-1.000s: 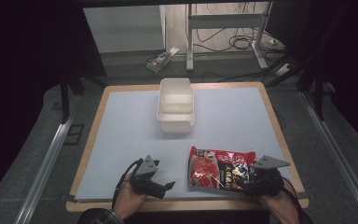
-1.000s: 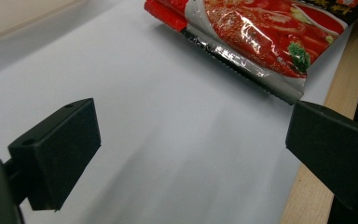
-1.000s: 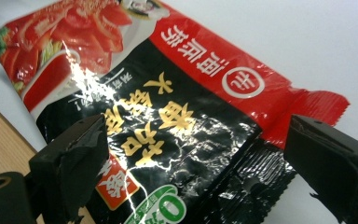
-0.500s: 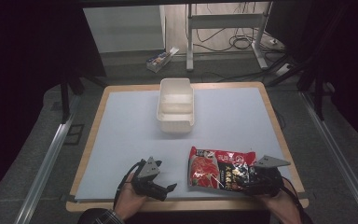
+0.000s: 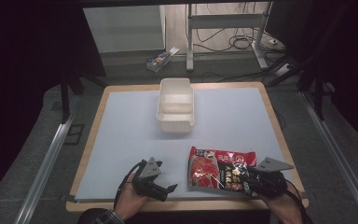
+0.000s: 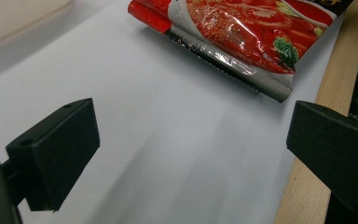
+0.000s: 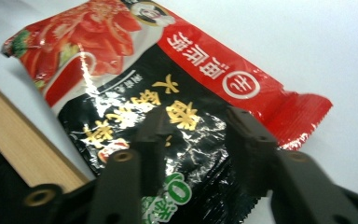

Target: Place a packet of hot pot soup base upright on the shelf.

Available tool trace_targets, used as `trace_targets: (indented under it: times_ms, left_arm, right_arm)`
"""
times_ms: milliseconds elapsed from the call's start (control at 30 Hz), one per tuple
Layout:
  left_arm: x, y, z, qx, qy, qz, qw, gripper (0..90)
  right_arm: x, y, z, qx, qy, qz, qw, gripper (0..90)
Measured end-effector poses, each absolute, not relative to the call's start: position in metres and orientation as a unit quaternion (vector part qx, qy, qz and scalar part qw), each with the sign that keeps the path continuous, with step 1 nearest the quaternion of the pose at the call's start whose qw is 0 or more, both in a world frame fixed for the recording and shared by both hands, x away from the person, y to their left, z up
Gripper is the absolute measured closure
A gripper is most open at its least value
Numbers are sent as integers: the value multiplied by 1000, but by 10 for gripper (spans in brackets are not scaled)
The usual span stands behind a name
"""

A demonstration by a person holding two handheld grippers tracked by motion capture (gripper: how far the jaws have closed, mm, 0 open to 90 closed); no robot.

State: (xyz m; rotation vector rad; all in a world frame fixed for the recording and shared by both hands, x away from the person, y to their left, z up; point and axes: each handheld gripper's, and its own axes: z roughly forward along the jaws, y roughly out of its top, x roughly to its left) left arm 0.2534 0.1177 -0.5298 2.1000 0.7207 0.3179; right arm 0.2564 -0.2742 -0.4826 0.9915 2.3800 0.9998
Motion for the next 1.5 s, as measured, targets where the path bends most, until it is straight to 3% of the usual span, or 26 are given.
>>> trace_targets:
  times_ms: [233,800,1500]
  left_arm:
    - [253,117,-530,845,289,128,432,25]
    - [254,117,-531,846,292,130,427,26]
    - [255,115,-531,848,297,122,421,36]
  right_arm:
    - [250,-265,-484,306,876,328,179,883]
    - [237,-242,-497,239,915,320,61,889]
    - [266,-263,-503,310,898,286,123,887]
